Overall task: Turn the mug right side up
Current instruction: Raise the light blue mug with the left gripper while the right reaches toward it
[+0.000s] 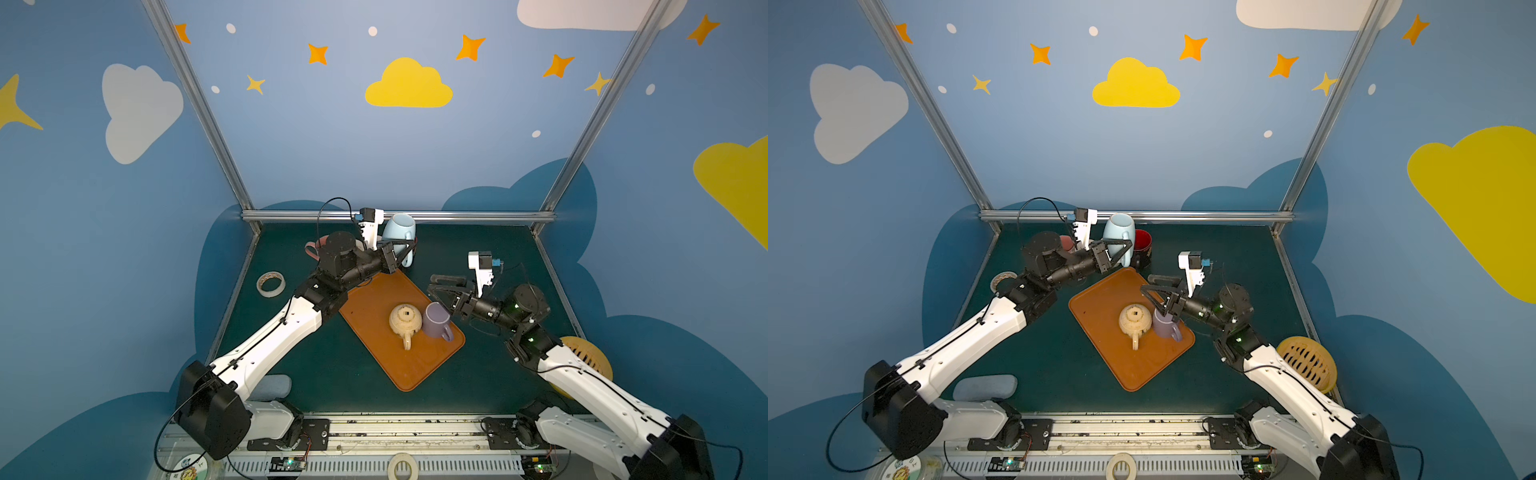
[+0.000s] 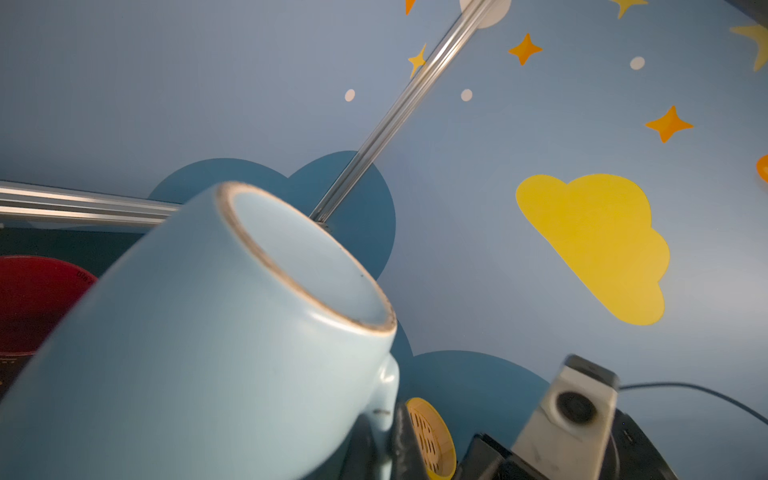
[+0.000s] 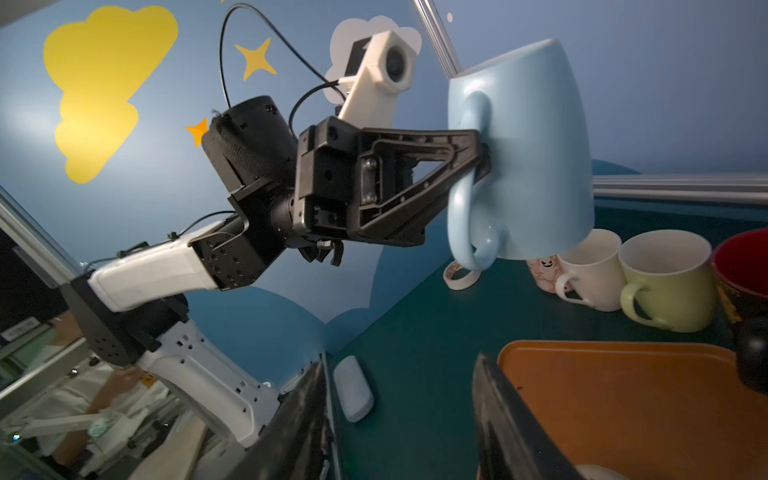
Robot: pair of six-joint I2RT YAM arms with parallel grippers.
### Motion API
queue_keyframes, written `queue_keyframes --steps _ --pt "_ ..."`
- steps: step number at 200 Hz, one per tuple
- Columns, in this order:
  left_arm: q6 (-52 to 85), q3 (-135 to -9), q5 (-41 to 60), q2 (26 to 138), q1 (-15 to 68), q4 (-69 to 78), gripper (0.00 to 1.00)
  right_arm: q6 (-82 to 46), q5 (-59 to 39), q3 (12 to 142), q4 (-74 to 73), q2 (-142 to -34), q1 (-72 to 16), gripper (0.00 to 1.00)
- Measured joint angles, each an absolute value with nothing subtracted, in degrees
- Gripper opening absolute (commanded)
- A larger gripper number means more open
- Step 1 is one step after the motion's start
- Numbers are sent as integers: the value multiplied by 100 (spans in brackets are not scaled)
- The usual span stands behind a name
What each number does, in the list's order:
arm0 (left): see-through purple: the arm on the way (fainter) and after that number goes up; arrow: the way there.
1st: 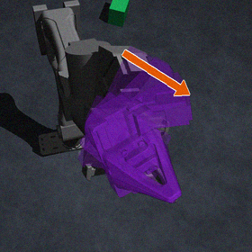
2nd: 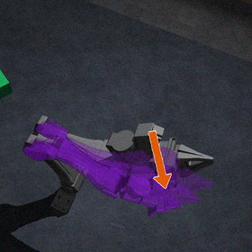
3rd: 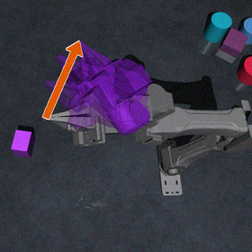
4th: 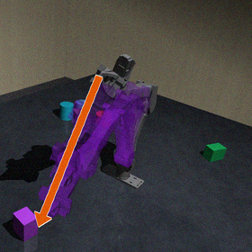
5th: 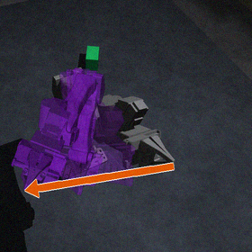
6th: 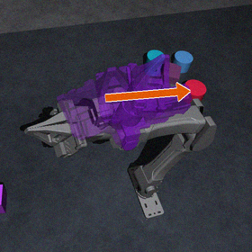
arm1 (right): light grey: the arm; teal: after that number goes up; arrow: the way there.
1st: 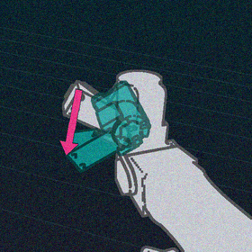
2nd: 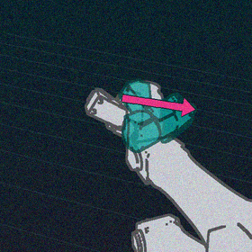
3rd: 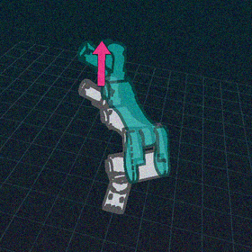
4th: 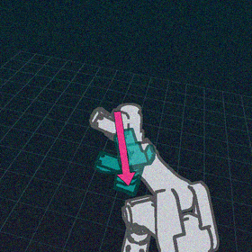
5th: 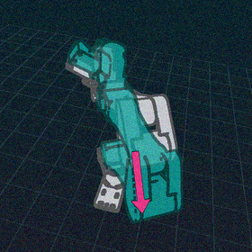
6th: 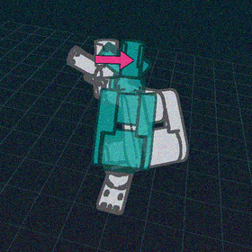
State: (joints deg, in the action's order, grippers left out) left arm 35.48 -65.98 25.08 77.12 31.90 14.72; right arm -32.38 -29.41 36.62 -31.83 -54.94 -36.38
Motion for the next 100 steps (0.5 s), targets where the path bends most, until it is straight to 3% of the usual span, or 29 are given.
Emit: queue_keyframes --steps 45,100 --pt "3916 -6759 2051 7870 3232 1411 4 -2436 -1625 3658 -2976 -5653 -4375 45" --pt "4086 -6910 1717 7979 3500 1398 4 -2169 -733 4195 -2930 -6486 -4639 43"
